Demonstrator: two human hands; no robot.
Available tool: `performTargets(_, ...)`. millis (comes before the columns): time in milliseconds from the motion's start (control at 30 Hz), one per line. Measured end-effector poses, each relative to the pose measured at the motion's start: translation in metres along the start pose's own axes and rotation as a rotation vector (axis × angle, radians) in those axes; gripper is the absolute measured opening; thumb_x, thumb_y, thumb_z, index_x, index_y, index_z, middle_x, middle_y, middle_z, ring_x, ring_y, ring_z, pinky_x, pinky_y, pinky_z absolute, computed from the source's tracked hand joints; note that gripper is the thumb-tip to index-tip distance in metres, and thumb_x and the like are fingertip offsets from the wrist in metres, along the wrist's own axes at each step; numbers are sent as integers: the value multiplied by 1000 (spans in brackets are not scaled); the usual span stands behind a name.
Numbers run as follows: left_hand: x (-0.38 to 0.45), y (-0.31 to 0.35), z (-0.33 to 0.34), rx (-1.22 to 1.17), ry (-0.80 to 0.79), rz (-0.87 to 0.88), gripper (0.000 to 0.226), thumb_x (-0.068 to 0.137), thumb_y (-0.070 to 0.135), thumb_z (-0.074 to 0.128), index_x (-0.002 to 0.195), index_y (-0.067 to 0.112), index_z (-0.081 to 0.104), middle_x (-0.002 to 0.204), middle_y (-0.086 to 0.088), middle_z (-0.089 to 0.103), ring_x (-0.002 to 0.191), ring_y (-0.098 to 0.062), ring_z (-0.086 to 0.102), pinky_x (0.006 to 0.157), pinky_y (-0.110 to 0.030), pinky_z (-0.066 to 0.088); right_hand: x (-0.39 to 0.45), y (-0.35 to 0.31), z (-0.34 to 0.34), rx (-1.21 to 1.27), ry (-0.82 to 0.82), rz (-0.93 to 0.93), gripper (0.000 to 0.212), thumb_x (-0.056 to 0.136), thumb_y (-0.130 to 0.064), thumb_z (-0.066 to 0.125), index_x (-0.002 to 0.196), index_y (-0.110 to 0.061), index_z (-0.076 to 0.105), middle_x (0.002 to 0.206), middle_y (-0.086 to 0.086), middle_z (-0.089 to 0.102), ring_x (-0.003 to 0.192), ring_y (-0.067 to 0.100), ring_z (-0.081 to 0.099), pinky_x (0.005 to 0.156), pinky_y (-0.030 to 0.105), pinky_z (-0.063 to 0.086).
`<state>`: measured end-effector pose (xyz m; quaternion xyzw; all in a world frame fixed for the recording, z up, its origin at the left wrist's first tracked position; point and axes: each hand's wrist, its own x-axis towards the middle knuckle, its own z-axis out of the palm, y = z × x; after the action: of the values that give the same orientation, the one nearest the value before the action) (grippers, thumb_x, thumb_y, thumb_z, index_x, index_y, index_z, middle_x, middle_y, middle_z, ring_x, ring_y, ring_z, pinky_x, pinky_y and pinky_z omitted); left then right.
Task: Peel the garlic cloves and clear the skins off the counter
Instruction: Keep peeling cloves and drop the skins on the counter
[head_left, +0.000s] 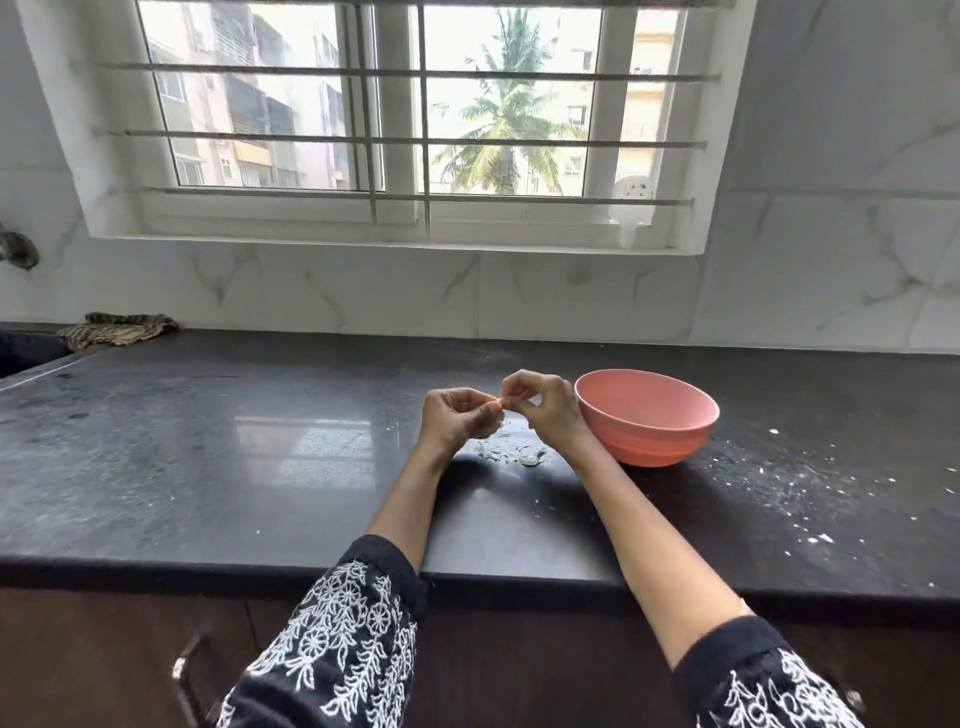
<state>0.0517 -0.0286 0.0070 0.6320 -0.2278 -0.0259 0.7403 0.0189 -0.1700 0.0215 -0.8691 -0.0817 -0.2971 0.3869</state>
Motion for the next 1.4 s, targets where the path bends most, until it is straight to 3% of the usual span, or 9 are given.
performTargets(100, 0, -3, 1, 20, -10, 5, 11, 80, -7, 64, 74, 3, 65, 51, 1, 66, 47, -7, 61, 53, -19, 54, -2, 1, -1, 11, -30, 26, 6, 79, -6, 69, 79, -10, 65, 61, -11, 56, 46, -1, 51, 46, 9, 39)
performTargets(333, -1, -3, 1, 5, 9, -16, 5, 81, -3, 65, 77, 1, 65, 55, 0, 67, 49, -7, 63, 54, -19, 55, -2, -4, 0, -11, -153, 65, 16, 89, -1, 53, 80, -14, 49, 61, -4, 51, 38, 1, 46, 45, 13, 37)
performTargets(567, -4, 3, 3, -209, 95, -70, 3, 85, 8, 64, 83, 8, 65, 61, 1, 70, 58, -7, 68, 47, -21, 53, -6, -12, 10, 91, 62, -44, 12, 87, -3, 59, 77, -5, 53, 57, -6, 49, 43, 5, 44, 47, 16, 37)
performTargets(667, -2, 4, 2, -250, 106, -87, 2, 84, 9, 65, 82, 9, 66, 64, 0, 71, 59, -9, 69, 49, -25, 54, -3, -7, 11, 83, 123, -47, 10, 84, -2, 61, 77, -7, 56, 62, -8, 52, 53, 8, 48, 55, 26, 43)
performTargets(800, -2, 4, 2, -236, 90, -77, 1, 84, 9, 65, 83, 8, 66, 65, 0, 71, 61, -9, 69, 53, -28, 55, -2, -9, 13, 89, 172, -57, 14, 85, -3, 62, 95, -8, 70, 80, -2, 65, 66, -4, 57, 60, 10, 45)
performTargets(900, 0, 4, 1, -240, 84, -61, 2, 84, 7, 65, 84, 6, 66, 65, -2, 71, 63, -11, 70, 58, -24, 57, -2, -10, 13, 93, 176, -77, 10, 83, -9, 67, 92, -8, 73, 86, 1, 69, 65, -4, 58, 58, 10, 45)
performTargets(1200, -1, 3, 1, -216, 81, -68, 4, 80, 6, 68, 78, 8, 66, 63, -4, 71, 58, -11, 68, 60, -24, 56, -3, -11, 9, 233, 175, -27, 5, 77, -11, 74, 75, -14, 71, 68, -6, 68, 60, 3, 62, 53, 24, 48)
performTargets(1400, -2, 5, -1, -146, 53, -43, 5, 78, 4, 70, 77, 6, 65, 62, -6, 71, 56, -13, 68, 58, -26, 57, -2, -13, 3, 246, 112, -3, 12, 77, -4, 73, 72, -13, 66, 66, 1, 65, 50, 2, 56, 42, 17, 44)
